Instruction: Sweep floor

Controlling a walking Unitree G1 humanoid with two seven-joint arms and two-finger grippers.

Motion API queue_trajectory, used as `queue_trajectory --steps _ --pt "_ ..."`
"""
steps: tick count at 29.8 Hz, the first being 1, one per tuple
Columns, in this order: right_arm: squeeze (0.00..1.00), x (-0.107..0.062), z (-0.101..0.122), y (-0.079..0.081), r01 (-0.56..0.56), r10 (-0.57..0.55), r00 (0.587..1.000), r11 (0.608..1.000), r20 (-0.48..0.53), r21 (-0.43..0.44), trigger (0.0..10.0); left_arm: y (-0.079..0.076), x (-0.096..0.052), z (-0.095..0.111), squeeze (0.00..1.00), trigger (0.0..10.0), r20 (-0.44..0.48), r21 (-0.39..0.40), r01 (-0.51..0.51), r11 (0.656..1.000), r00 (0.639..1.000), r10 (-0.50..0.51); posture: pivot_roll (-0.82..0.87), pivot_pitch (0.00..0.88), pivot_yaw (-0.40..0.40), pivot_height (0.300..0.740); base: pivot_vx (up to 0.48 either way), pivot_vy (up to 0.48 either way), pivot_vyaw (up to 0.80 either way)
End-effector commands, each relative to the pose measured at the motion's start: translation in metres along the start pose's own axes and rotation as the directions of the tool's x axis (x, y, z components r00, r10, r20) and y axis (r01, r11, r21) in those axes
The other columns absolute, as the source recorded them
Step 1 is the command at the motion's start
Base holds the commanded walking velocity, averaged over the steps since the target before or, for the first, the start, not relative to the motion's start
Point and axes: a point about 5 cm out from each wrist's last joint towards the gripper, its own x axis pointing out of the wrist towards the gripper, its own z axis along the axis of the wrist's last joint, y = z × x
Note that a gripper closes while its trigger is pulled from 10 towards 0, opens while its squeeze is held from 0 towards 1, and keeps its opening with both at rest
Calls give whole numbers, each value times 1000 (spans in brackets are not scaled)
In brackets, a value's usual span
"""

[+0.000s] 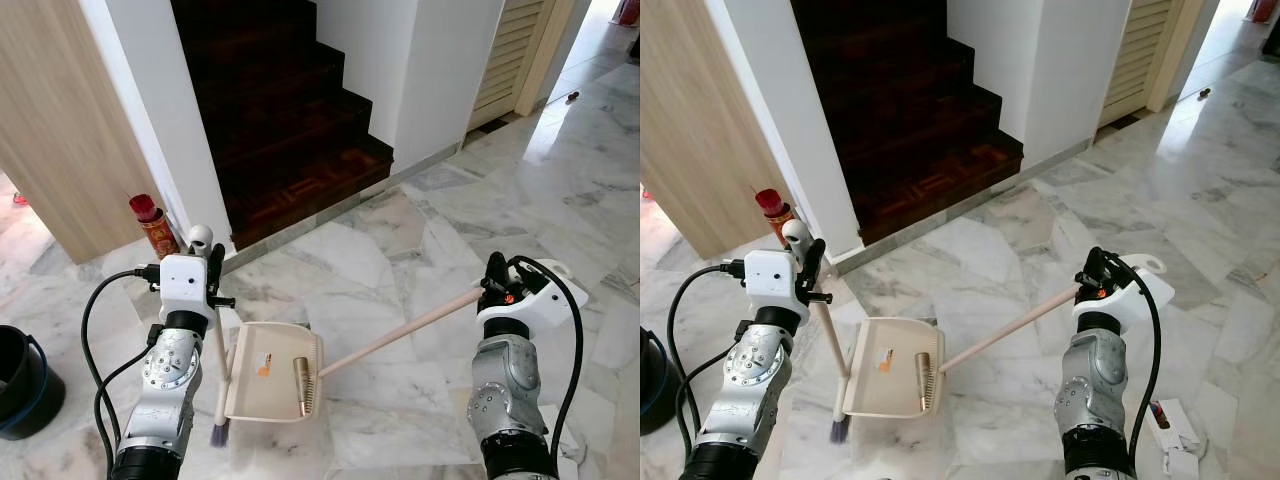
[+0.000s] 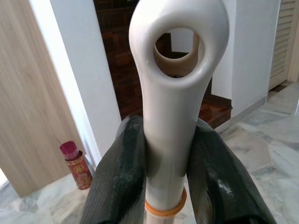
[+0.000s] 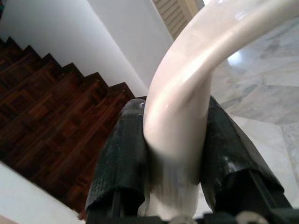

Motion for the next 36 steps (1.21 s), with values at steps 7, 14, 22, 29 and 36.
queue_trajectory --steps 7,14,22,29,36 --pt "0 6 12 16 -75 75 996 997 55 -9 10000 -8 0 10 0 10000 47 -19 1 1000 999 0 3 0 25 740 0 0 79" --pt "0 5 12 16 -85 86 995 996 53 -16 10000 -12 -2 9 0 10000 45 -37 1 999 999 0 -2 0 25 740 0 0 601" --pt "0 5 11 16 -81 81 996 997 42 -1 10000 -16 -4 7 0 10000 32 -54 11 998 999 -9 1 0 21 740 0 0 54" --pt "0 8 13 18 -83 82 996 997 45 8 10000 -18 -4 7 0 10000 28 -68 21 997 999 -19 4 0 15 740 0 232 0" --pt "0 9 12 19 -82 81 996 996 36 18 10000 -20 -4 6 0 10000 22 -71 20 997 1000 -18 7 0 15 740 0 344 0"
